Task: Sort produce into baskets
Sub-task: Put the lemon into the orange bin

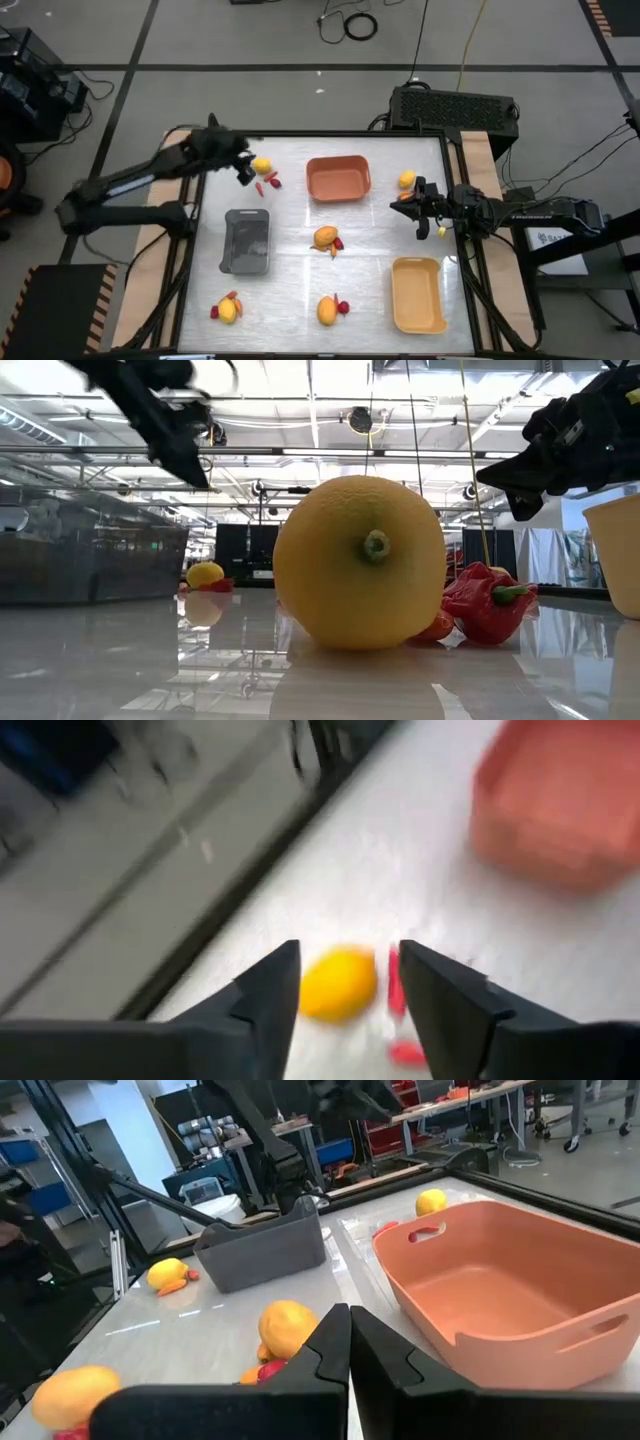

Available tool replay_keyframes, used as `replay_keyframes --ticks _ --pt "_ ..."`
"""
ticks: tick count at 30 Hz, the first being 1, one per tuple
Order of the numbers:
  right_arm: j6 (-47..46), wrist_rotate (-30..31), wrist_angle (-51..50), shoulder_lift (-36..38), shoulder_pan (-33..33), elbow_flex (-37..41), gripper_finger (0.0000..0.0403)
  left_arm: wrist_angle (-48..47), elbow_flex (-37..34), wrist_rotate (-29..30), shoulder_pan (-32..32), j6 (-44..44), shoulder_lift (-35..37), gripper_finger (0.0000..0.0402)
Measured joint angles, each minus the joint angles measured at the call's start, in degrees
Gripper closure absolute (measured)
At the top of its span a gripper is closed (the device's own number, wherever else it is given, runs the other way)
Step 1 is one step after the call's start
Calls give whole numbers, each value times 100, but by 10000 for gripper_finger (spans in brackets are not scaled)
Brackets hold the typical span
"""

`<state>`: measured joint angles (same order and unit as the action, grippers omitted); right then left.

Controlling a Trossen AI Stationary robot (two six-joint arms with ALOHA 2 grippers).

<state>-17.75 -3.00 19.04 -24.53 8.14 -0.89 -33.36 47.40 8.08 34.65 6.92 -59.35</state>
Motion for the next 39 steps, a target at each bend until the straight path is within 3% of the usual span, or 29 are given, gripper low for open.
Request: replay_keyframes --ticks 9,17,25,34,39 --pt "-125 -36 -97 -141 -181 0 403 -1080 1388 -195 403 1062 -2162 142" --pt "5 -34 -95 -214 -405 2 403 -1904 2060 -309 463 1940 -3474 127" --pt "48 -32 -176 -242 -573 2 403 -1849 2082 -329 433 3109 -3827 127" --pt "91 -27 -220 -263 -601 4 403 -1702 2074 -395 433 3408 -4196 127" --pt "91 -21 -311 -268 -601 4 403 -1555 2074 50 428 3555 -4457 127"
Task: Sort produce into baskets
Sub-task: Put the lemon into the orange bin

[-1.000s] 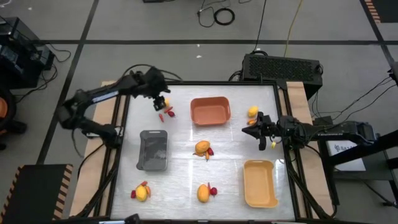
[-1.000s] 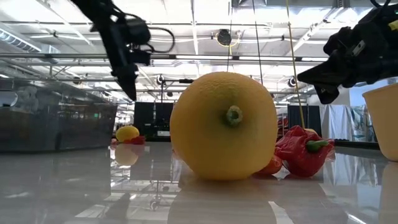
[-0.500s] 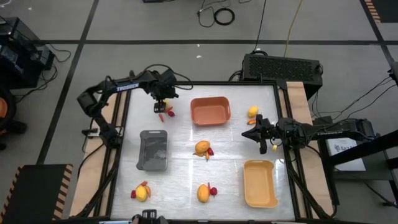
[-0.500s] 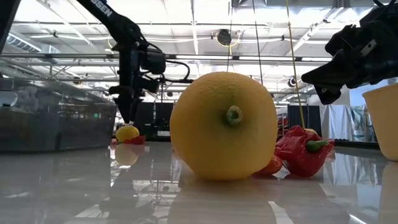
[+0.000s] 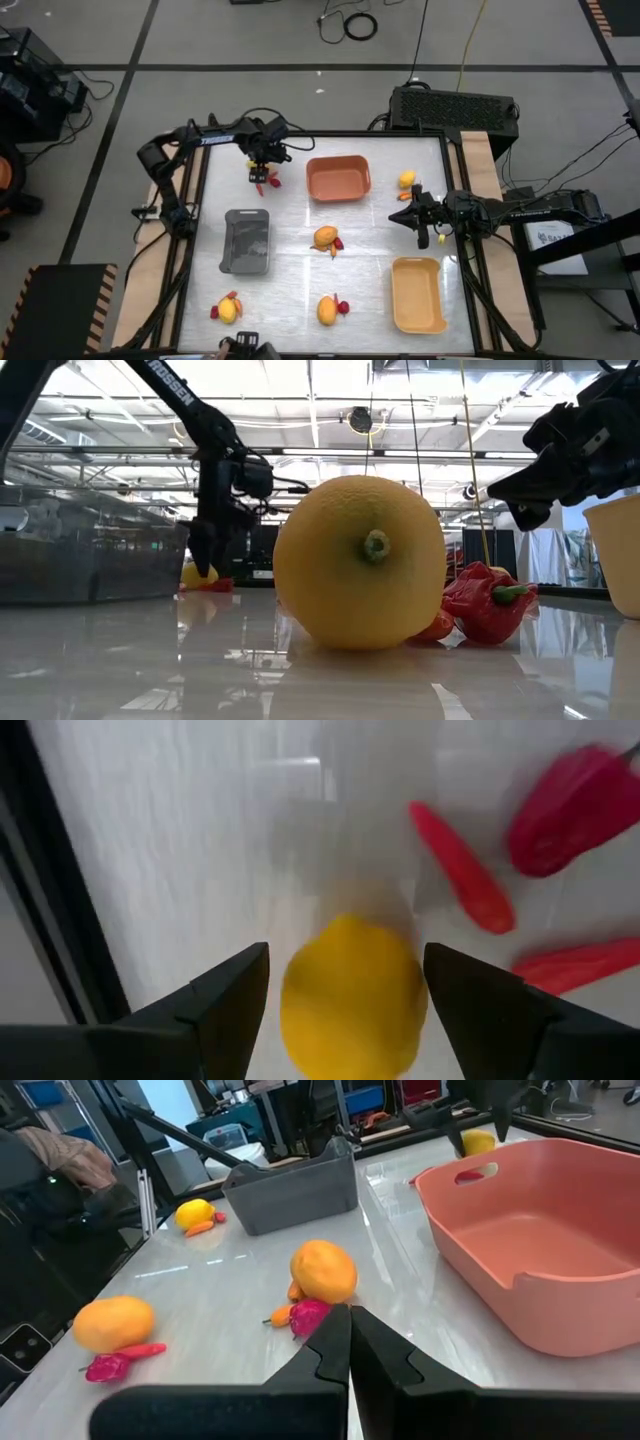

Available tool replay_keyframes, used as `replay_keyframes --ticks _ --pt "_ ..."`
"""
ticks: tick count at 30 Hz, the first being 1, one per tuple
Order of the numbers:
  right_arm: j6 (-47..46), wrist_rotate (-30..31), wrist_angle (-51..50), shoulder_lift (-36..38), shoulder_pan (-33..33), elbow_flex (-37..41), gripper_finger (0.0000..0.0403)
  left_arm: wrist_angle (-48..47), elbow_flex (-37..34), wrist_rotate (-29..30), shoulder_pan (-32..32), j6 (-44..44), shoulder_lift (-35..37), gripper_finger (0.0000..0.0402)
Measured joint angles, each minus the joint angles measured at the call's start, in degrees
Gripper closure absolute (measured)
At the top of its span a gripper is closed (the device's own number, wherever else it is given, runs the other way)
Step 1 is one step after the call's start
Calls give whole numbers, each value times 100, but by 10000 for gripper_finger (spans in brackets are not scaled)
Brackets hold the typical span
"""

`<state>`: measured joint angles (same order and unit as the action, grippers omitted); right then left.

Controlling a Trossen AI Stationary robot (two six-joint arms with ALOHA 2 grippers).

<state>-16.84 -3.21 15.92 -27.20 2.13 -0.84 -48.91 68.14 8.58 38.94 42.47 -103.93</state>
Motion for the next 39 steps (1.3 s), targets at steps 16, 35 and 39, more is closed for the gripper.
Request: replay_keyframes --ticks 16,35,39 --pt "17 34 -4 0 0 0 403 -100 -4 358 31 -770 -222 127" --pt "-4 38 -4 0 0 0 403 -122 19 201 42 -919 -218 189" --pt "-4 38 -2 0 0 0 403 -133 180 -73 42 -1062 -42 190"
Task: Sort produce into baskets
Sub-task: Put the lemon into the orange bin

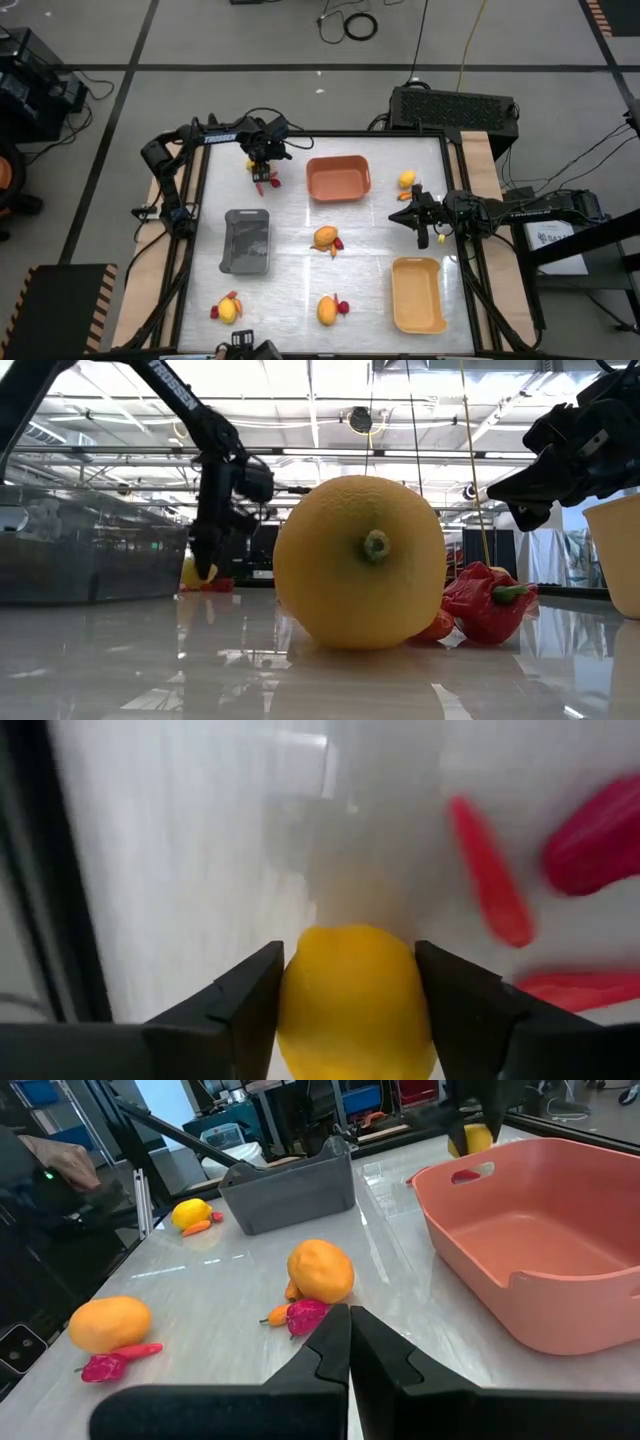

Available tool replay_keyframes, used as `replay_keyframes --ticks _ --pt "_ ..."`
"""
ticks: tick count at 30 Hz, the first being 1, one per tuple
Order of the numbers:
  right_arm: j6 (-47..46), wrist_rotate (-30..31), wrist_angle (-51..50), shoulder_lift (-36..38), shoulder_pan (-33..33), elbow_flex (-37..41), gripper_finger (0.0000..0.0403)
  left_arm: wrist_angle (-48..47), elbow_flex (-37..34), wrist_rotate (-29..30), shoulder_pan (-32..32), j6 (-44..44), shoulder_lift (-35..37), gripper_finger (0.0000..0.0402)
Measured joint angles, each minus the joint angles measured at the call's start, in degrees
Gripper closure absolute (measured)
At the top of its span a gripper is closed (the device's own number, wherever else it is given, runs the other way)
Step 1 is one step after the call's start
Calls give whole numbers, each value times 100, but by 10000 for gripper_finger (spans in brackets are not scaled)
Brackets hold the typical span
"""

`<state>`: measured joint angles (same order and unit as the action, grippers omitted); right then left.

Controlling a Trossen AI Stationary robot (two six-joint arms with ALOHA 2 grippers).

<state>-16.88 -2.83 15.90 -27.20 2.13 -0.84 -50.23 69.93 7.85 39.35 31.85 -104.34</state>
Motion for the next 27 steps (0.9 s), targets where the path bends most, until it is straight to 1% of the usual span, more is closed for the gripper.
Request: replay_keyframes --ticks 3,4,6,9,10,12,17,20,23,27 --pt "-41 0 7 0 0 0 403 40 212 -574 -3 -235 259 191" --pt "-56 2 9 0 0 0 403 75 285 -861 -11 -378 356 191" --pt "-68 4 13 1 0 0 403 336 336 -1587 -40 -708 579 191" --pt "-68 4 27 0 0 0 403 968 310 -2692 -206 -1096 827 191" --pt "-70 4 45 0 0 0 403 1197 279 -2929 -299 -1197 880 191" --pt "-70 4 73 2 0 0 403 1728 238 -3134 -524 -1266 906 191" --pt "-70 4 146 2 0 0 403 2984 172 -3156 -1114 -1354 751 191" --pt "-70 3 144 2 1 0 403 3491 163 -3093 -1408 -1354 644 191" --pt "-70 2 144 2 0 0 403 3801 164 -2678 -1605 -1348 606 191" --pt "-68 2 140 2 1 0 403 3973 164 -1664 -1824 -1309 604 177"
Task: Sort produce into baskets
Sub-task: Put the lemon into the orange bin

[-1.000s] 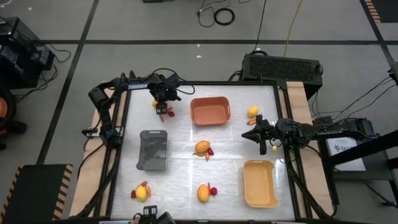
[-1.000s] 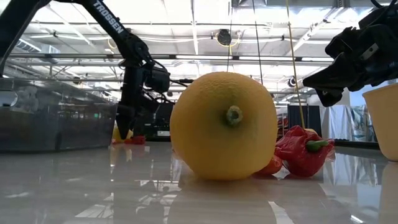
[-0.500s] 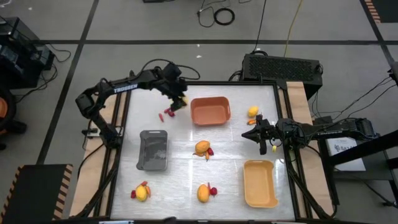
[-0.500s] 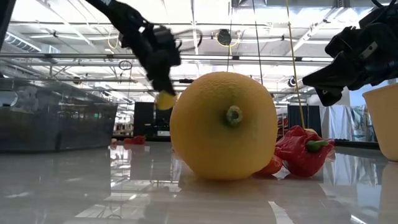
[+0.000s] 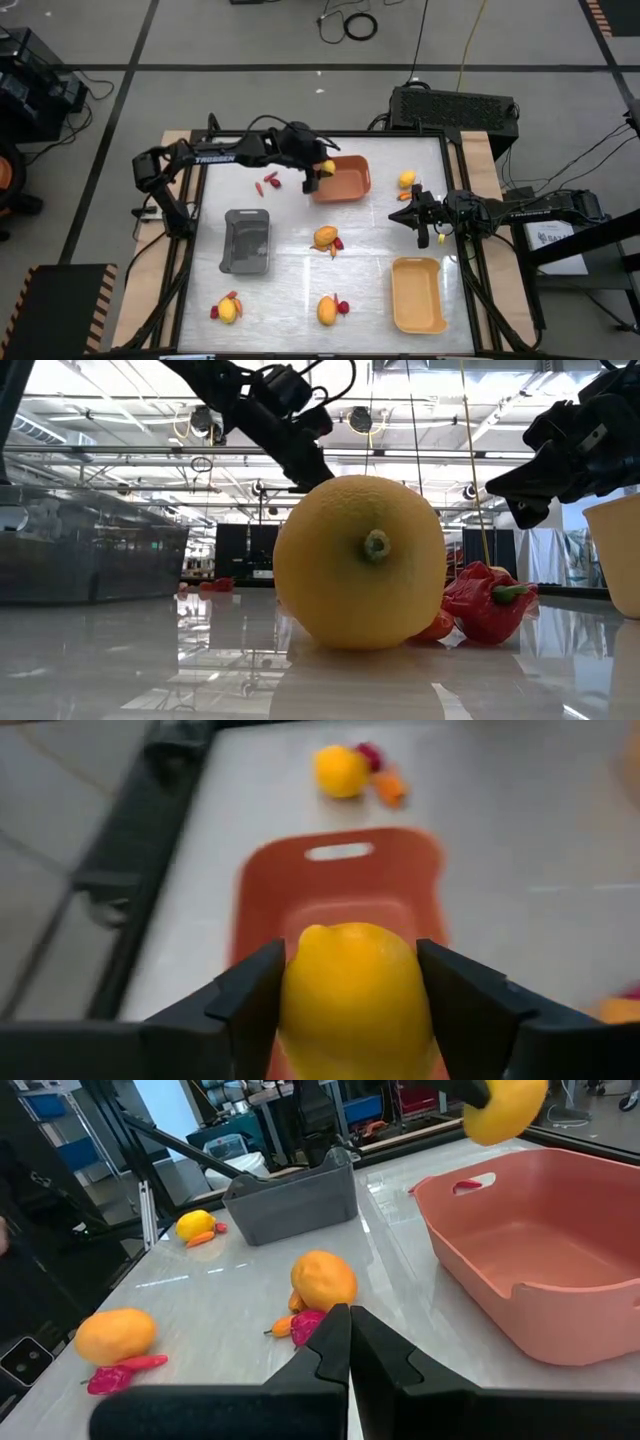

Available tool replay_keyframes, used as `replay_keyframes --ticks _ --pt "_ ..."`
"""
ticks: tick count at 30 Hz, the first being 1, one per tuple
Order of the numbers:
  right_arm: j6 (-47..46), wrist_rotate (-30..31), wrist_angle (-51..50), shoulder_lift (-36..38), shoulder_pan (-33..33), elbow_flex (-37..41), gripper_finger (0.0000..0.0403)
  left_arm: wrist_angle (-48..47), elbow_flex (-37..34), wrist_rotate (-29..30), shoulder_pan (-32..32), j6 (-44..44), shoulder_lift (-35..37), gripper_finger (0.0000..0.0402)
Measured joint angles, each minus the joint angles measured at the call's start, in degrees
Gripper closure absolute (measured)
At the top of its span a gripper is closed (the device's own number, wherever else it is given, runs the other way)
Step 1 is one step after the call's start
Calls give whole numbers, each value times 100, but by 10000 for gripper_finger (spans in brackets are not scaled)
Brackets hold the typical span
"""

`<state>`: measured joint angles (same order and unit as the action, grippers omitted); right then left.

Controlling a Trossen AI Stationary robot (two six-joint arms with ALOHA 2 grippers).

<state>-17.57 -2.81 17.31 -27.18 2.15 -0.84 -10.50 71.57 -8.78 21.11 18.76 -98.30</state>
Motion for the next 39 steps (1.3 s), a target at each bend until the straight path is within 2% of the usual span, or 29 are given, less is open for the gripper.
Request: replay_keyframes --ticks 3,9,22,27,34,36,39 --pt "5 0 0 0 0 0 403 -7 0 395 -82 -6 0 157" --pt "19 0 -1 0 1 0 403 -35 0 462 -128 -49 0 120" --pt "-30 -2 -5 0 1 0 403 -279 113 124 -347 -326 57 114" --pt "-24 -2 -7 -2 1 0 403 -524 162 -79 -732 -727 258 114" --pt "-94 -42 -133 -21 1 0 403 -1117 155 -78 -1584 -1604 364 114" --pt "-118 -49 -214 -50 1 0 403 -1202 152 114 -1873 -1890 363 114" --pt "-126 -52 -304 -57 1 0 403 -1196 85 826 -2298 -2296 365 114"
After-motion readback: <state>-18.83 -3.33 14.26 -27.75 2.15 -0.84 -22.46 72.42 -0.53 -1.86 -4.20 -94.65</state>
